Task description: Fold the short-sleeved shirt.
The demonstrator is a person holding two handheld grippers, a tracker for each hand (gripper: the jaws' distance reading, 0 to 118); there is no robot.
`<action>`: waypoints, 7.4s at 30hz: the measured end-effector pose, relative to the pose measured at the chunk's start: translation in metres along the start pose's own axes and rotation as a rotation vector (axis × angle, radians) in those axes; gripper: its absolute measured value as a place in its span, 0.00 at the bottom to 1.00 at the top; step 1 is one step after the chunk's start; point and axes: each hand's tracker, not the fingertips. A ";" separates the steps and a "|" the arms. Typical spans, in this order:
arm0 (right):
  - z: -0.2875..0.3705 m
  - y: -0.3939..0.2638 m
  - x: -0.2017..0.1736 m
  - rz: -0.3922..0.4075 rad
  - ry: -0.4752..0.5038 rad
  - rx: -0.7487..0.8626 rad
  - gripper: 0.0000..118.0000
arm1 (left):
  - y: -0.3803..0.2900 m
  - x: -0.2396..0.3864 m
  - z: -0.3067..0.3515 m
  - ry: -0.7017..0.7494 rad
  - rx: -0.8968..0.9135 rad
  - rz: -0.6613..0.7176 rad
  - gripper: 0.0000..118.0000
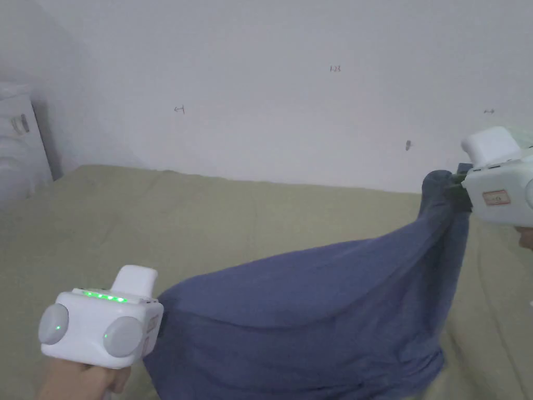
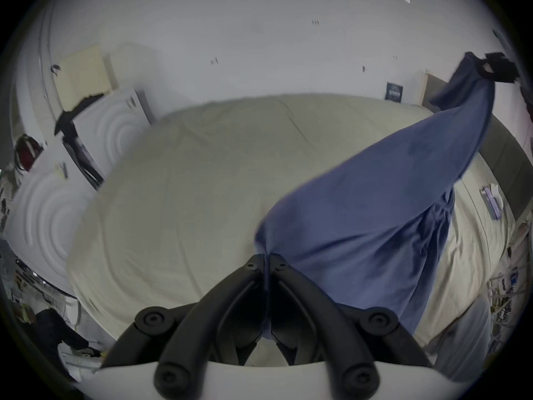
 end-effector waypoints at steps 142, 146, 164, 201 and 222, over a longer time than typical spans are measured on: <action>0.047 -0.353 -0.052 -0.557 -0.028 -0.411 0.98 | -0.138 -0.011 0.009 -0.006 -0.240 0.085 0.96; 0.070 -0.343 -0.049 -0.546 -0.026 -0.381 0.24 | -0.143 -0.042 0.045 -0.096 -0.183 0.142 0.39; 0.073 -0.335 -0.056 -0.568 -0.036 -0.401 0.00 | -0.154 -0.015 -0.040 -0.209 -0.316 0.061 0.97; 0.010 -0.374 -0.065 -0.400 0.093 -0.547 0.38 | -0.144 0.011 -0.034 -0.218 -0.307 0.049 0.09; 0.003 -0.301 -0.027 -0.440 0.142 -0.418 0.04 | -0.092 0.002 -0.046 -0.240 -0.268 0.071 0.09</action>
